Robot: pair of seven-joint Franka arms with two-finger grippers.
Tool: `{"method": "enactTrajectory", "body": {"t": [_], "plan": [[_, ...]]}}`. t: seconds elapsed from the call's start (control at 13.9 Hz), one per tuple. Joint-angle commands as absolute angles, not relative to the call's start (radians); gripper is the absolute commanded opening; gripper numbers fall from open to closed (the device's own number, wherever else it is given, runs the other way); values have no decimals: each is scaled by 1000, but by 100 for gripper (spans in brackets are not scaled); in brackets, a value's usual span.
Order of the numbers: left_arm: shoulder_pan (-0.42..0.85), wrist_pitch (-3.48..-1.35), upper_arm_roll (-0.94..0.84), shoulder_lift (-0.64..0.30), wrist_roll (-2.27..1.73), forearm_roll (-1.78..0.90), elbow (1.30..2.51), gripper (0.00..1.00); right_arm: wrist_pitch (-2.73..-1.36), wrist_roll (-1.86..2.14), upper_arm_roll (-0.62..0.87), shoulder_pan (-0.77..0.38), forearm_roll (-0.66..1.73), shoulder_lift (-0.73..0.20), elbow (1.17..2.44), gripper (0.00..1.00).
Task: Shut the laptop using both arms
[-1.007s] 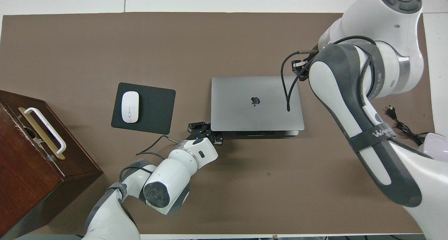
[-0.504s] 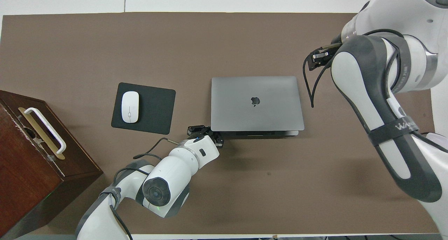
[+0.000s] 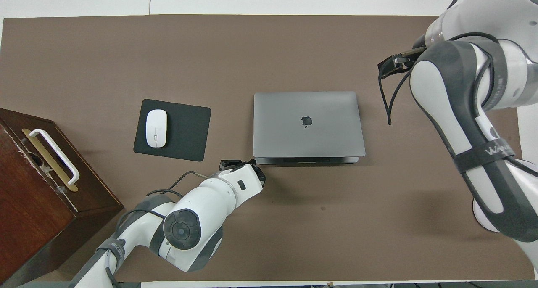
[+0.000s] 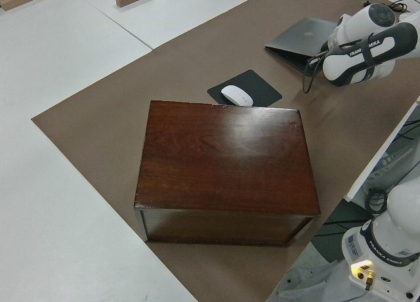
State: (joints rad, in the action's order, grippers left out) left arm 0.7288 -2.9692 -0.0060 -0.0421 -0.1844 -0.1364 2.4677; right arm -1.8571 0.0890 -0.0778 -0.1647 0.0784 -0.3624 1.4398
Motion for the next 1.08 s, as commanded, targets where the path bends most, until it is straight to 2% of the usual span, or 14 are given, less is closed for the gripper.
{"method": "enactTrajectory", "body": {"t": [0.0,0.22,0.43,0.86,0.94,1.01], "plan": [[714,-2803,8,67,-196,-132,2487,0,-1848,106,-75,-137,-7,-310,1450,100],[700,-2642,11,95,-195,-133,2442,0,-1827,112,-87,-91,-83,-243,1450,100],[658,-2515,11,103,-187,-132,2395,0,-1822,117,-86,6,-5,-172,1459,100],[560,-2404,11,173,-181,-130,2366,0,-1758,117,-81,0,34,-88,1479,100],[533,-2354,11,190,-181,-130,2344,2,-1756,117,-81,0,32,-74,1474,100],[502,-2298,9,204,-173,-130,2318,26,-1747,117,-78,0,31,-66,1468,100]]}}
